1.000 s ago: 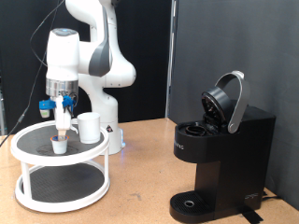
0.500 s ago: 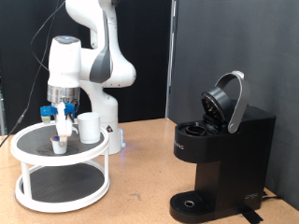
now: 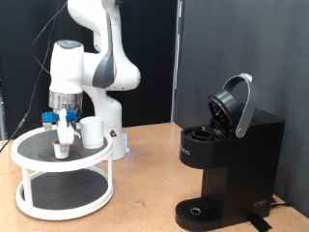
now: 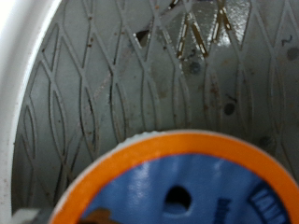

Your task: Make a cup of coffee with the keurig machine

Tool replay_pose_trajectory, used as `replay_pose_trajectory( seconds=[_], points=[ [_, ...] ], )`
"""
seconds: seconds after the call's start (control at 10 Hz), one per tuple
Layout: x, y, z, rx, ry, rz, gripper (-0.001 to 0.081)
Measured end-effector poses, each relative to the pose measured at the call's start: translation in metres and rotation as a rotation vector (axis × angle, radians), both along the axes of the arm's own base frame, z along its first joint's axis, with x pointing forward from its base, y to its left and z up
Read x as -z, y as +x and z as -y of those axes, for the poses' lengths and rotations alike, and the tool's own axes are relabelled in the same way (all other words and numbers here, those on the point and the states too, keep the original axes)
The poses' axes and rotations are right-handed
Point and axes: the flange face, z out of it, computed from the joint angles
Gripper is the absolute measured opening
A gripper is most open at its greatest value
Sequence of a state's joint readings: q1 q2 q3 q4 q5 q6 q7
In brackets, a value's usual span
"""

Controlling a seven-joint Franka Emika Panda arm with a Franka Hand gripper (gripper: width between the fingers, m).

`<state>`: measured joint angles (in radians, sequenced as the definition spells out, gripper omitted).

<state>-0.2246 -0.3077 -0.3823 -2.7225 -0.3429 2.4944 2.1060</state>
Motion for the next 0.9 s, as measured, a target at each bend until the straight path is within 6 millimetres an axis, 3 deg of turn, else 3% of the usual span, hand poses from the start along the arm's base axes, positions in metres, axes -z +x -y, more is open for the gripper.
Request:
replay_pose_trajectory(
  seconds=[0.1,0.4,0.9],
  points=[
    [0.0,0.0,0.0,0.004,0.0,0.0,0.0361],
    [-0.011,-0.001,0.004,0.027,0.05,-0.026,0.0361],
    [-0.077,-0.005,0.018,0.028,0.097,-0.035,0.0362]
  ],
)
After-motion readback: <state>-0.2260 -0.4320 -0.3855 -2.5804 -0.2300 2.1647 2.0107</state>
